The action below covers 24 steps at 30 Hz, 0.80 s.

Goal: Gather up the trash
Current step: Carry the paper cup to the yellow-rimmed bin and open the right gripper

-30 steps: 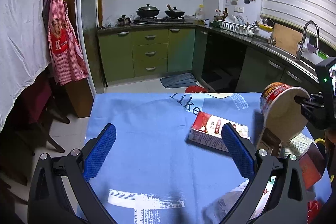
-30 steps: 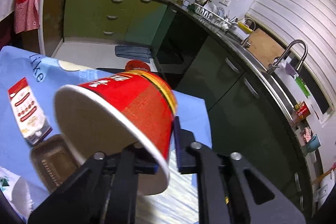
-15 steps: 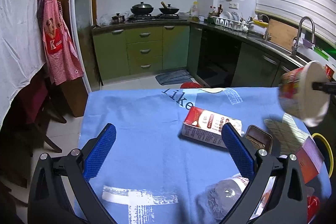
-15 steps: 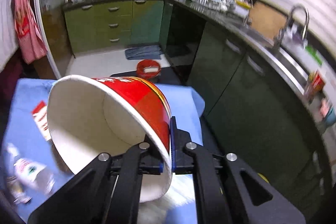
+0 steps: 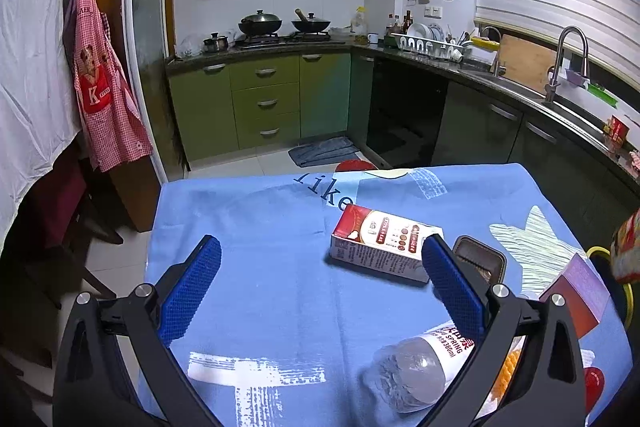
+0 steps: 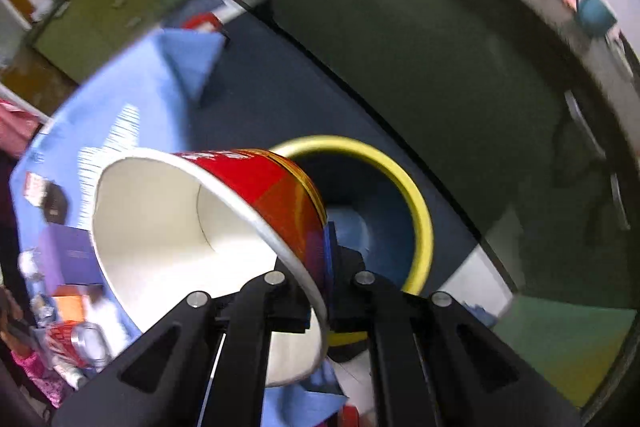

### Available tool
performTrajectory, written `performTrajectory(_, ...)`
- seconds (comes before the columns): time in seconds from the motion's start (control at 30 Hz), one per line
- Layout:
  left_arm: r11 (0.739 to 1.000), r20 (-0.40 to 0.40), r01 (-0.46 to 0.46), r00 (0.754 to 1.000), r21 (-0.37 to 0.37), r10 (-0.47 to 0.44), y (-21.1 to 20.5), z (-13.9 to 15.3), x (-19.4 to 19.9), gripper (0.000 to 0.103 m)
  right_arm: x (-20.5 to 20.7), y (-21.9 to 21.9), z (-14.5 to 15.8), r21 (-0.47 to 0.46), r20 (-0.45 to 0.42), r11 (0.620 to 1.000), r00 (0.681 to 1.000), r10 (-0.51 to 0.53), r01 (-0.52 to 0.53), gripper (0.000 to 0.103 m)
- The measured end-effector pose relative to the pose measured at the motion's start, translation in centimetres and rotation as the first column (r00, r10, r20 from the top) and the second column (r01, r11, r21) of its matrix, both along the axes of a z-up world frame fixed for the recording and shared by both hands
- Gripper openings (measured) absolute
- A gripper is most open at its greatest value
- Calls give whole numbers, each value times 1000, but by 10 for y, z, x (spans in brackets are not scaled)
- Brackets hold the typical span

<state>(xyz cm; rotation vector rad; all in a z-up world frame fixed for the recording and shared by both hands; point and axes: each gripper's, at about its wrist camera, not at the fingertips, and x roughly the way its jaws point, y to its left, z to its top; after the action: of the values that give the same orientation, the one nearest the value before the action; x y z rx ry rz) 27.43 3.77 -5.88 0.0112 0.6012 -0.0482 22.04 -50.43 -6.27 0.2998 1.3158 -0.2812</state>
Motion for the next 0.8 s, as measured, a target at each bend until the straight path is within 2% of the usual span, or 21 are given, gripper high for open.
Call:
performTrajectory(0.3,999,0,20,1000,26,-20,-7,0,-1,99,8,-39,-100,84,-163,991,983,-88,103,7)
performTrajectory(0.5,999,-7,25,1000,25,-24,-8,-4,0,99,16,-49,-141,88,-223,988,969,-105,127,19)
performTrajectory(0.63,999,-5,38,999,24,-38,-9,-4,0,99,17,-54,-149,82,-238,987,964,-117,140,21)
performTrajectory(0.8,997,-12,70,998,35,-70,-16,-5,-1,99,13,-51,-130,59,-201,991,974,-106,120,25)
